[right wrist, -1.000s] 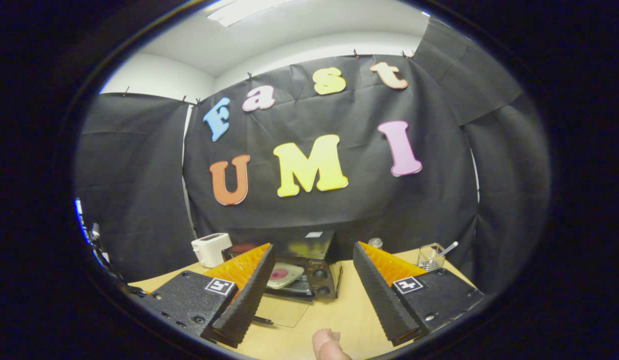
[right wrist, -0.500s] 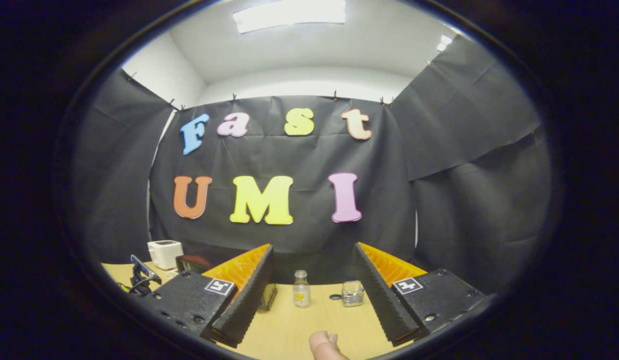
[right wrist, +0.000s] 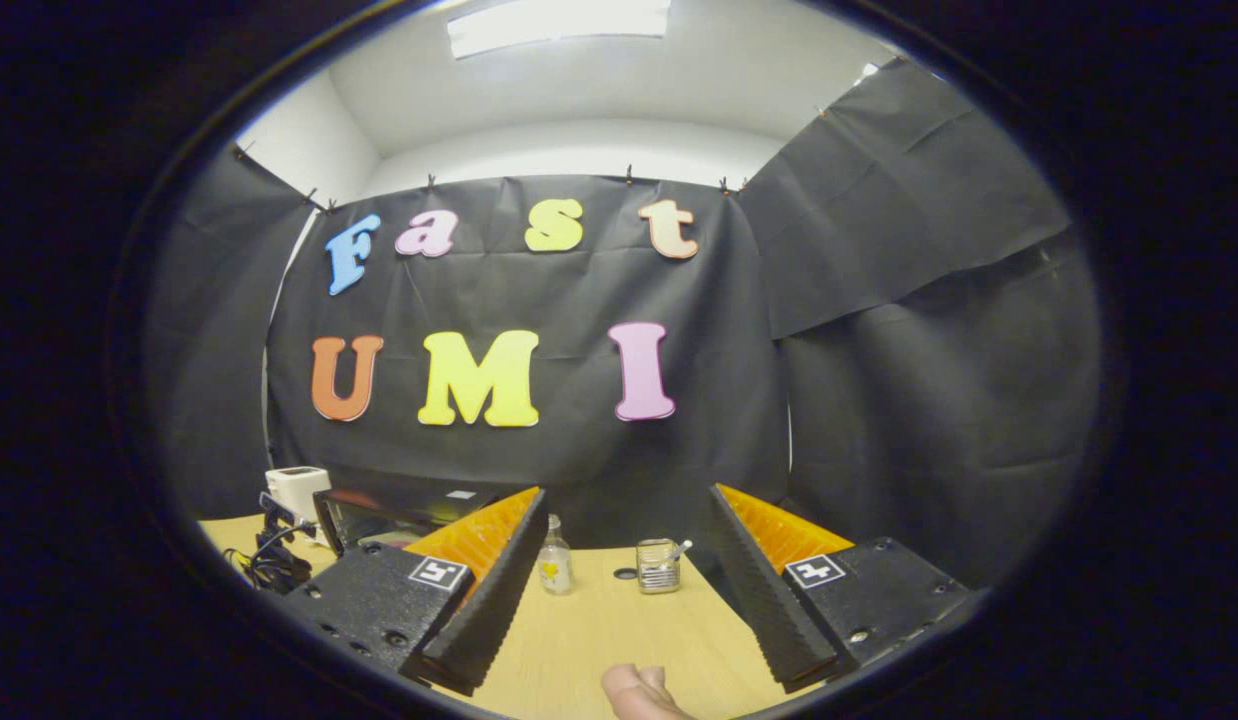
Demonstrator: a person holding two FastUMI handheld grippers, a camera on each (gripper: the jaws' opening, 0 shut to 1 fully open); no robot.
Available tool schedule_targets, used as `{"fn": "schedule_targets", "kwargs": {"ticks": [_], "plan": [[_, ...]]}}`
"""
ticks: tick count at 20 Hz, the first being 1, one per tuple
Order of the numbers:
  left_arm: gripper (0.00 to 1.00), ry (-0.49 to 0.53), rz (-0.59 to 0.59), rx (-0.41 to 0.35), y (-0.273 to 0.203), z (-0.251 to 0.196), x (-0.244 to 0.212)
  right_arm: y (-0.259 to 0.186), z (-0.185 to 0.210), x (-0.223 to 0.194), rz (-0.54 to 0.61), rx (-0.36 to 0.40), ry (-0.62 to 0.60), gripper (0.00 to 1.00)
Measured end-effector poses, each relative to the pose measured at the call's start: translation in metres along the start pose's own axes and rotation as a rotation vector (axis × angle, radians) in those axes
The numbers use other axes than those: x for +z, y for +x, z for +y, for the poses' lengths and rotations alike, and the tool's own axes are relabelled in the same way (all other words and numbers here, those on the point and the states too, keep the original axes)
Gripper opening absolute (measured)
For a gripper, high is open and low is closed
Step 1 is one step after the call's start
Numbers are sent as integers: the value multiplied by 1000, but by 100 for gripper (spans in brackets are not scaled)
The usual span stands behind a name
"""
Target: Open the electric oven with the left hand, put the food in, and close the electric oven.
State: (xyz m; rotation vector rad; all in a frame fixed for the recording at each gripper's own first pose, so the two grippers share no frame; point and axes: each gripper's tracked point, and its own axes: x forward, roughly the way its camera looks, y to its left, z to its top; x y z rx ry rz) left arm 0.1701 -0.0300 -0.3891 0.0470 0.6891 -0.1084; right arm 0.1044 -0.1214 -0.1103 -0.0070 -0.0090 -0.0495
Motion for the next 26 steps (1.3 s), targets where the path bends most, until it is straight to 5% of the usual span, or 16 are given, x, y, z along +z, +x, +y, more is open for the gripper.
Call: {"fn": "schedule_targets", "kwargs": {"ticks": [8,26], "plan": [[98,2,17,-3,-2,0,5,-6,5,4,-4,27,-15,100],[98,40,-97,16,-23,8,98,-17,17,19,-24,36,-22,96]]}}
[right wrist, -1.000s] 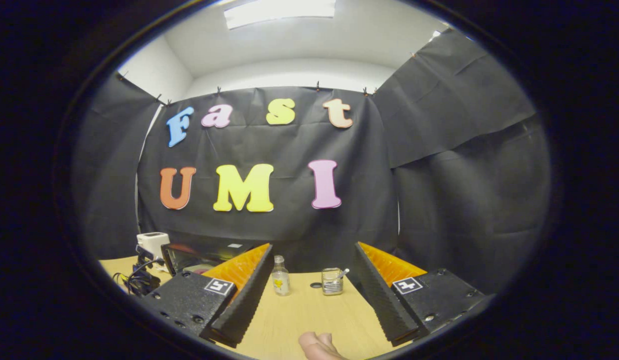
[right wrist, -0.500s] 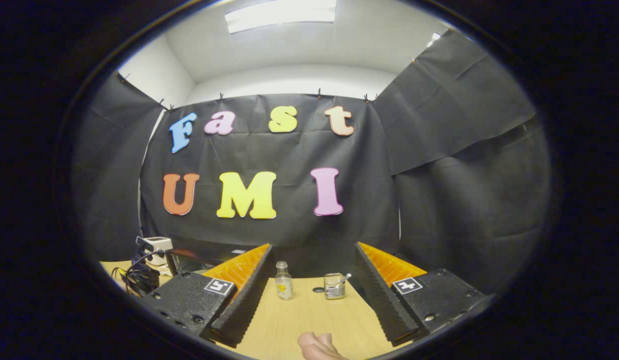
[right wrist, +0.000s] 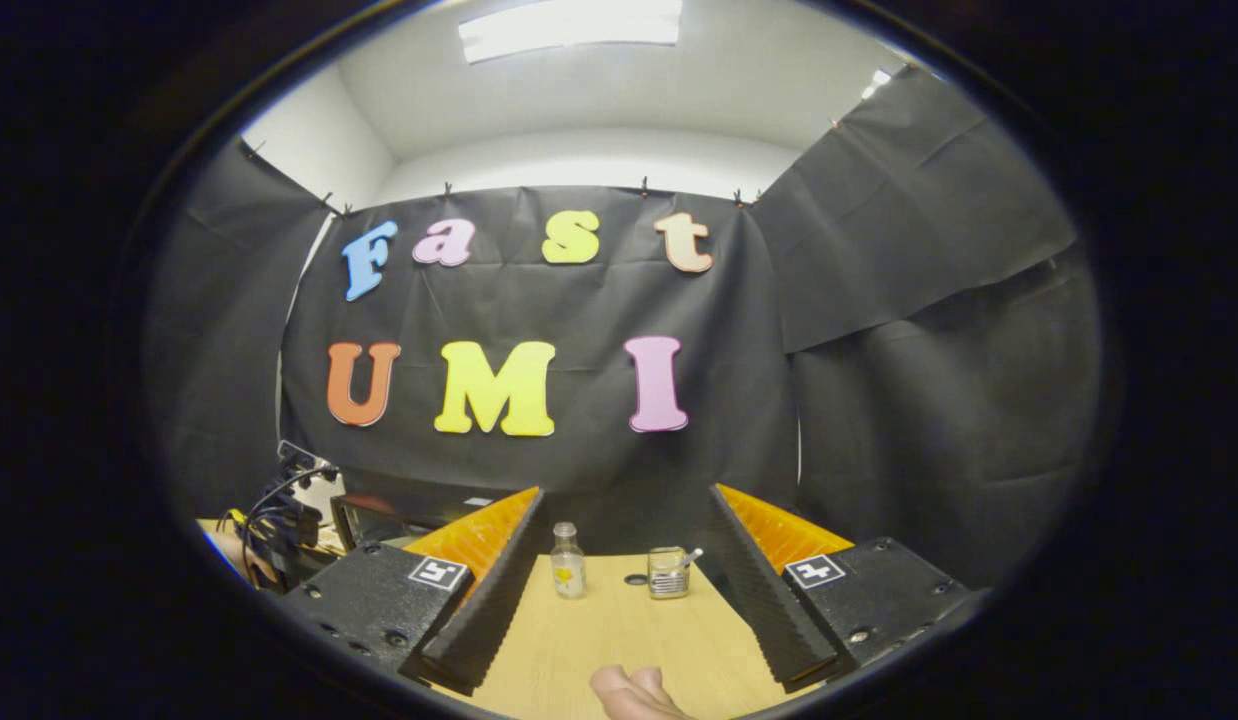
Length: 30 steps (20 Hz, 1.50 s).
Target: Open the electric oven with the left hand, put the food in, and close the electric oven.
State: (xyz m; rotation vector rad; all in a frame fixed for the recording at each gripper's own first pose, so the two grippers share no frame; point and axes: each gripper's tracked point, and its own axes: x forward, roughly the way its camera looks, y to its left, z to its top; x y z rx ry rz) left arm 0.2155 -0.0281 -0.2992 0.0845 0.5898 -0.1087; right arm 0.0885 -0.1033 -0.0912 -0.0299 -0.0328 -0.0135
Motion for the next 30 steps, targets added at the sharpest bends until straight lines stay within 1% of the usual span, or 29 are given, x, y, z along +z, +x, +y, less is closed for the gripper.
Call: {"fn": "schedule_targets", "kwargs": {"ticks": [5,6,9,10,11,14,16,17,18,19,20,21,22,24,26,29,30], "plan": [[98,0,-4,5,5,3,25,1,-6,-8,27,-8,7,96],[98,3,-11,5,6,4,32,0,-7,-6,25,-6,7,100],[96,-15,-11,-2,13,8,47,1,2,6,-16,35,8,100],[97,-24,-11,-5,16,9,52,4,2,6,-11,33,-6,96],[98,-37,-7,-8,21,10,56,5,0,6,-7,27,-18,100],[98,-68,-10,-8,41,17,71,0,10,15,-8,44,-25,100],[97,-77,2,23,47,25,74,1,21,24,-21,72,-3,100],[97,-82,-3,24,46,25,80,4,23,22,-9,73,-3,100],[97,-90,-19,26,42,24,86,6,23,19,1,72,1,96],[97,-93,-34,31,36,25,91,7,26,18,18,72,8,100],[97,-90,-39,35,27,25,92,6,30,17,32,76,16,96],[97,-84,-47,37,17,25,93,5,33,16,45,79,22,96],[97,-77,-64,37,6,24,96,4,35,16,52,76,26,100],[97,-55,-101,47,-25,24,100,-2,35,16,64,71,33,100],[97,-51,-150,57,-62,22,104,-11,35,18,70,66,48,100],[96,-96,-252,39,-134,9,109,-30,33,19,83,54,84,100],[96,-102,-290,35,-160,6,109,-38,32,19,90,45,91,96]]}}
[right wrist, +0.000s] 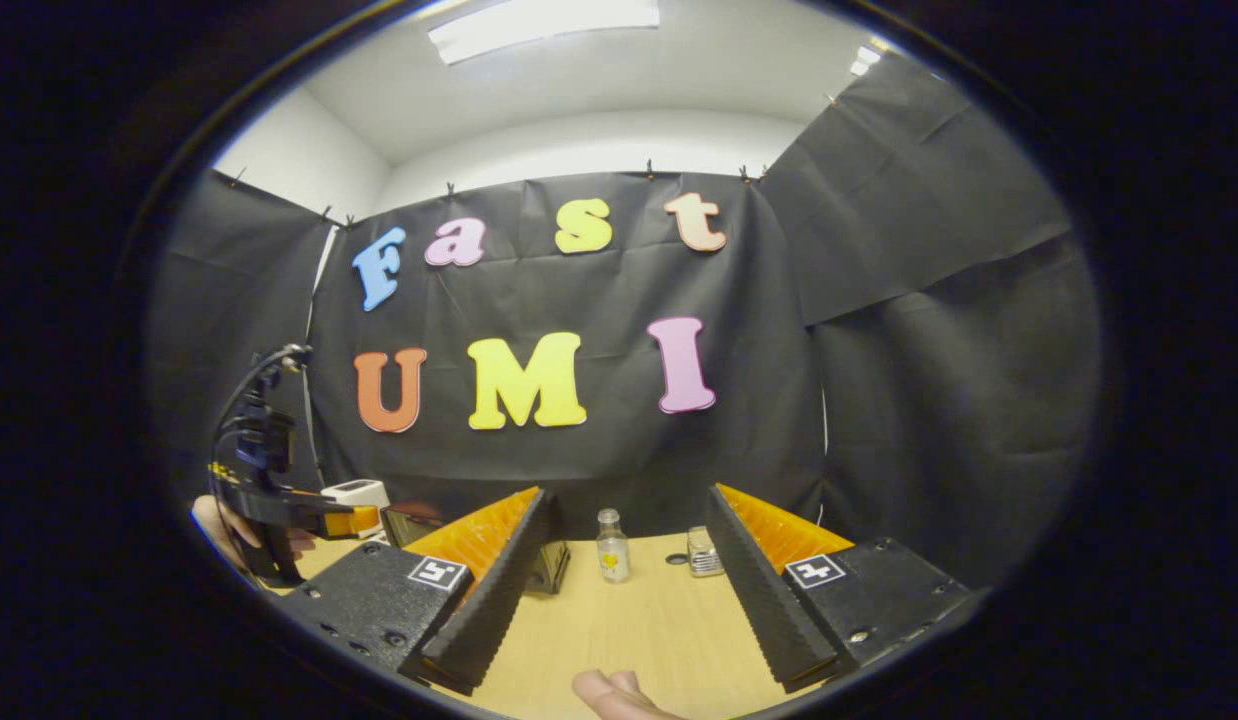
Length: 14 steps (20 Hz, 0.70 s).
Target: Open the electric oven with the left hand, put the food in, and close the electric oven.
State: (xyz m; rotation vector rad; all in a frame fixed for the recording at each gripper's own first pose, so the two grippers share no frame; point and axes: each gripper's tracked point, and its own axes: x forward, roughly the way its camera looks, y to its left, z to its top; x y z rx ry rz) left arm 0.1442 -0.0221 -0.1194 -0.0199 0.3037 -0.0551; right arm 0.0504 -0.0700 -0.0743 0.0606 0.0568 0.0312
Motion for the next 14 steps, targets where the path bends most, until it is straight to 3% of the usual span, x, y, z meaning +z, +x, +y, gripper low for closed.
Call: {"fn": "schedule_targets", "kwargs": {"ticks": [7,8,14], "plan": [[96,23,-234,49,-155,-7,36,-63,9,13,-21,-20,36,100],[96,30,-247,51,-169,-8,34,-71,12,16,-25,-12,33,96],[96,-9,-285,77,-204,-9,10,-82,32,11,-41,57,-15,100]]}}
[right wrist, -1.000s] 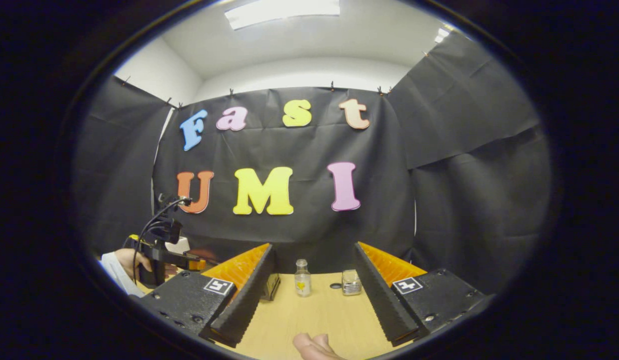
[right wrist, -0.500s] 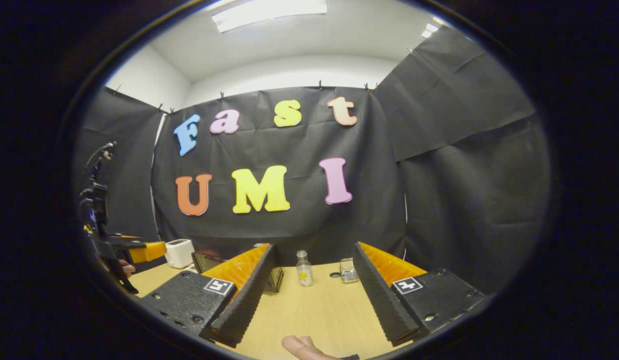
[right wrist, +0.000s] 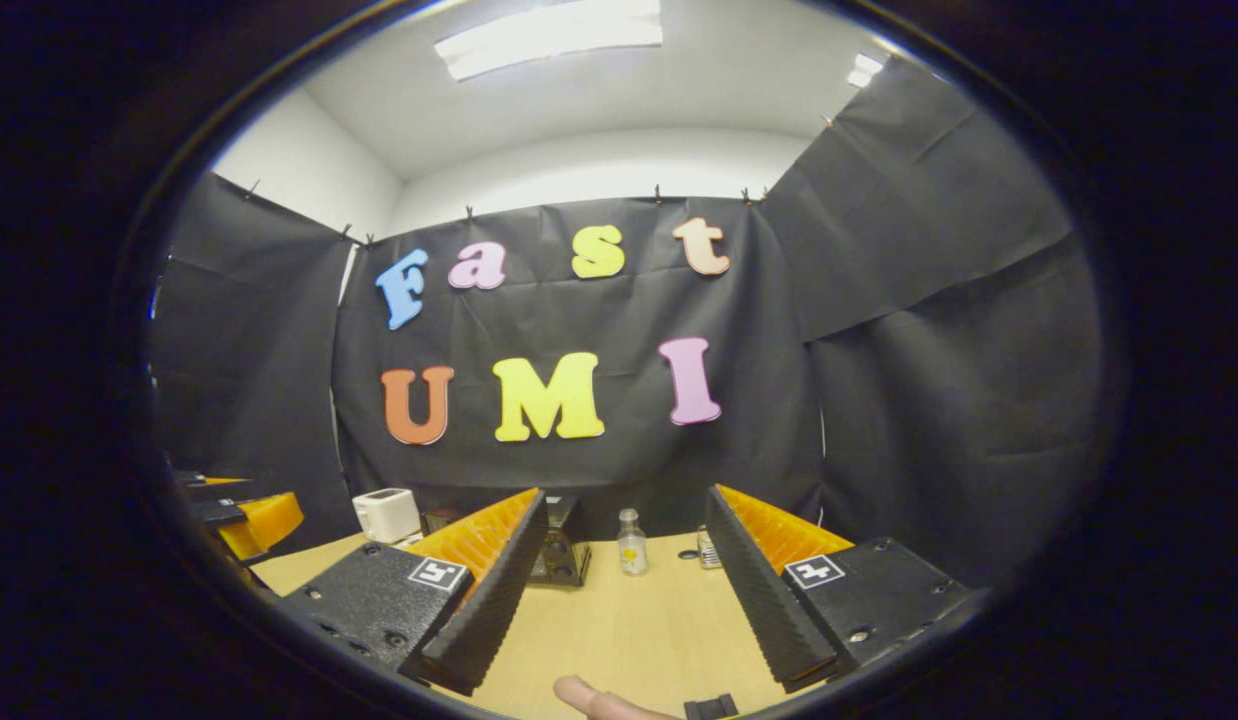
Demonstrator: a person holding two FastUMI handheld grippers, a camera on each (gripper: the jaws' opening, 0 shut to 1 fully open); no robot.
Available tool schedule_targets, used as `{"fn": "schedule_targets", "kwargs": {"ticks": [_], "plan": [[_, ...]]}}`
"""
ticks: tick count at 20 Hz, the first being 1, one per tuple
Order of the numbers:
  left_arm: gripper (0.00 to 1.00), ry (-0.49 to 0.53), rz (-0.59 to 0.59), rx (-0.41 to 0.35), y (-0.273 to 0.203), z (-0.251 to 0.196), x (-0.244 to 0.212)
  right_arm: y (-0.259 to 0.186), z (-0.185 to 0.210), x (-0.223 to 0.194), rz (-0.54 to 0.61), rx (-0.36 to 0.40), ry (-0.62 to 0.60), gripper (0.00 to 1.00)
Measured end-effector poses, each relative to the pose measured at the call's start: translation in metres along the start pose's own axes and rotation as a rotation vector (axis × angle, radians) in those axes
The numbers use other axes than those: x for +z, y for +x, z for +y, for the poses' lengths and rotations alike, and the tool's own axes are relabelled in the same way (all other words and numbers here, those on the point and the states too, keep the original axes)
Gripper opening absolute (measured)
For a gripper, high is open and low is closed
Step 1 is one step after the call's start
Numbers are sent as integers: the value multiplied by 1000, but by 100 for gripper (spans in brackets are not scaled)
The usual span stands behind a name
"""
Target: Open the electric oven with the left hand, put the food in, and close the electric oven.
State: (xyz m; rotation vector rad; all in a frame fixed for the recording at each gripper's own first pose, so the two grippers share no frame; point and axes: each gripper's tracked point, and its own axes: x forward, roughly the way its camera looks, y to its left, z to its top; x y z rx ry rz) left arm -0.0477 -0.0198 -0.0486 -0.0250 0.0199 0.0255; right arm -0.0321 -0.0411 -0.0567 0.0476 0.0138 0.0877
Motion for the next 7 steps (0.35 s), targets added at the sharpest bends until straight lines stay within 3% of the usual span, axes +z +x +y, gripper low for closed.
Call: {"fn": "schedule_targets", "kwargs": {"ticks": [2,5,6,7], "plan": [[96,11,0,-17,-5,-2,-3,2,5,-8,17,25,-2,96],[96,22,-5,7,-9,13,-2,4,10,-14,27,44,-1,96],[96,15,-6,6,-11,14,-2,4,11,-14,23,45,1,100],[96,5,-8,6,-12,16,-1,3,14,-14,19,49,2,96]]}}
